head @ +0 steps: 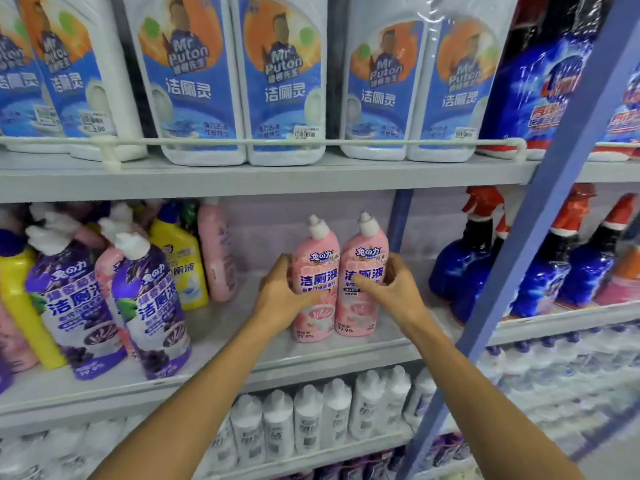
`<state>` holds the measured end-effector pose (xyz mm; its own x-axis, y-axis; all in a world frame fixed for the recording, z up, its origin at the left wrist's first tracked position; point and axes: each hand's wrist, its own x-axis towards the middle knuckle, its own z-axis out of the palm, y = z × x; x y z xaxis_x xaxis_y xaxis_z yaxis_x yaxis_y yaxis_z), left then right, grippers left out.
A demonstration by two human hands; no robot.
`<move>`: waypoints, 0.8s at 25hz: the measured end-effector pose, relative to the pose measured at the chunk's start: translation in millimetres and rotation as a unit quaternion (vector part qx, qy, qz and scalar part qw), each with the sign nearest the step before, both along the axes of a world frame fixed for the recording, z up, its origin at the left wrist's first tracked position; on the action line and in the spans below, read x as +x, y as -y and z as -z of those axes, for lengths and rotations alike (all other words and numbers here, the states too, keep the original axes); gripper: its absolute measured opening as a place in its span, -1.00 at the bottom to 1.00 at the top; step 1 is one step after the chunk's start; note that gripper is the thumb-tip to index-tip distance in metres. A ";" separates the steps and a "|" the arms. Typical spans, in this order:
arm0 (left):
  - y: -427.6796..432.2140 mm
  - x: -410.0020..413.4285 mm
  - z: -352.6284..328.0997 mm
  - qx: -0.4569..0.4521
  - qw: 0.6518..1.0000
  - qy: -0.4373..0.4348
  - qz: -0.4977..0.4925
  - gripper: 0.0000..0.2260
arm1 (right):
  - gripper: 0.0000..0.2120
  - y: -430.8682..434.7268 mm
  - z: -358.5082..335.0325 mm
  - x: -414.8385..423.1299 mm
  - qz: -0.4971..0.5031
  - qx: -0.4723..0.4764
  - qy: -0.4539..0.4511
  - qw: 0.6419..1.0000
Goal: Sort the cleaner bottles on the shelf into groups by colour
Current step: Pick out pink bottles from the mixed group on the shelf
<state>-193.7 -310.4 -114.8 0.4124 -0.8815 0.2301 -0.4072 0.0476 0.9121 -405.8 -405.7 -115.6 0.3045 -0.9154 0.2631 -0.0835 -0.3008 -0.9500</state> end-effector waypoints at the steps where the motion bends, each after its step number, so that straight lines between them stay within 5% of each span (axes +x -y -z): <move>1: -3.0 -0.4 19.4 0.020 1.000 -0.006 0.005 -0.49 | -0.44 -0.5 11.9 -1.0 -0.008 0.006 -0.009 1.000; 7: 20.3 -2.0 54.9 0.058 0.998 -0.011 0.037 -0.50 | -0.54 32.5 23.5 -20.1 -0.043 0.000 -0.045 0.998; 14: 74.4 -23.7 57.3 0.060 0.997 -0.027 0.050 -0.47 | -0.36 72.4 35.5 -43.3 0.017 -0.004 -0.043 0.999; 20: 90.6 -16.8 67.0 0.030 0.999 -0.028 0.036 -0.54 | -0.48 79.4 44.5 -39.2 0.040 -0.005 -0.045 0.998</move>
